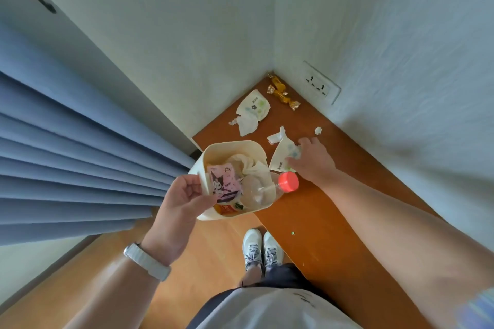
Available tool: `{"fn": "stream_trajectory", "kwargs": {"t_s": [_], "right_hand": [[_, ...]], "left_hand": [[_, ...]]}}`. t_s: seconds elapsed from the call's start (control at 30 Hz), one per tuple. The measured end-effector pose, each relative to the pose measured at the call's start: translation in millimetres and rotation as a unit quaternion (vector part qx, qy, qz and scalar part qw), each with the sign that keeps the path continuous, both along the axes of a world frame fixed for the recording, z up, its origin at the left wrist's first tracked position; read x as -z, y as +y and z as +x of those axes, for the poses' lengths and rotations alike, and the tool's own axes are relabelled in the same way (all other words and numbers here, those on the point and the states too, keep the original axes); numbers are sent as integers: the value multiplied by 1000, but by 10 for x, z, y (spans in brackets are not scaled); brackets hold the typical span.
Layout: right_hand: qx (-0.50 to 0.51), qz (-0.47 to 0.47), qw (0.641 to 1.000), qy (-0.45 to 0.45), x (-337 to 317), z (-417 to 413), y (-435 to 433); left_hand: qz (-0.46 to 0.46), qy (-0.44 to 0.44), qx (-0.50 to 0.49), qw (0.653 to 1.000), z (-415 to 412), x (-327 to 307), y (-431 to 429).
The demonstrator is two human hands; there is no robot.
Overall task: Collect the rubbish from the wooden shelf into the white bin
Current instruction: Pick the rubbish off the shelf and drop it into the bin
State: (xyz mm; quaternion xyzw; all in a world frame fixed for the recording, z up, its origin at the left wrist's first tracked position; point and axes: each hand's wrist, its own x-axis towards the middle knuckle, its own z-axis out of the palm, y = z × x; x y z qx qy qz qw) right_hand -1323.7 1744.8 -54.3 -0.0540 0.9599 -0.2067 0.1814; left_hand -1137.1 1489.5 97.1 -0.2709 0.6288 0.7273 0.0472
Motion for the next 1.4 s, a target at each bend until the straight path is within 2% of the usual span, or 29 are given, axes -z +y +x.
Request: {"fn": "stream_trajectory", "kwargs": {"t_s": [0.3, 0.7, 0.83, 0.97, 1.17, 1.3, 1.4], "right_hand": [[27, -64, 997, -22, -65, 27, 19], [45, -206, 977, -28, -797, 125, 306], [108, -251, 961, 49, -1335, 144, 323], [181, -302, 927, 129, -1991, 263, 209], [107, -266, 941, 177, -2577, 531, -422], [66, -247, 951, 172, -2557, 646, -808], [58, -237, 952, 182, -2426, 662, -1031]], "left_hand": [[-19, 0, -13, 1000, 112, -112, 41], [-10, 11, 27, 1000, -75, -178, 4], [-1, 19, 65, 998, -275, -148, -64], [17, 14, 129, 991, -486, -147, -203], [10, 75, 161, 984, -892, -266, -440], [9, 89, 163, 983, -1031, -288, -519], [-28, 100, 159, 982, -1098, -314, -567]]}}
